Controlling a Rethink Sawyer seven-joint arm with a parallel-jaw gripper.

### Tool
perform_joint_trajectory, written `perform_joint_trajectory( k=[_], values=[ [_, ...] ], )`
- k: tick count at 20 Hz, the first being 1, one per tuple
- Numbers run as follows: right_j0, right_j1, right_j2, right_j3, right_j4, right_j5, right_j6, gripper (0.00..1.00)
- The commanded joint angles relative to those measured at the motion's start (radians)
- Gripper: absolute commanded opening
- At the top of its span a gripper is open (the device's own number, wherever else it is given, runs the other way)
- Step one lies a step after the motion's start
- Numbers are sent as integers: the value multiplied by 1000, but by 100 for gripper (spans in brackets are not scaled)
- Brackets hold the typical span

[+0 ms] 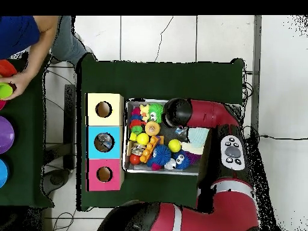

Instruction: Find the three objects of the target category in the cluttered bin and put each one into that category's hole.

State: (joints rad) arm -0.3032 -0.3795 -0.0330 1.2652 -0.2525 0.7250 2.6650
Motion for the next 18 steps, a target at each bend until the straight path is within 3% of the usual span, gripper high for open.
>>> perform_joint_trajectory(
  k=[1,18],
  values=[
    [2,42,51,23,55,18,58,100],
    [4,85,21,46,43,-44,56,100]
  ],
)
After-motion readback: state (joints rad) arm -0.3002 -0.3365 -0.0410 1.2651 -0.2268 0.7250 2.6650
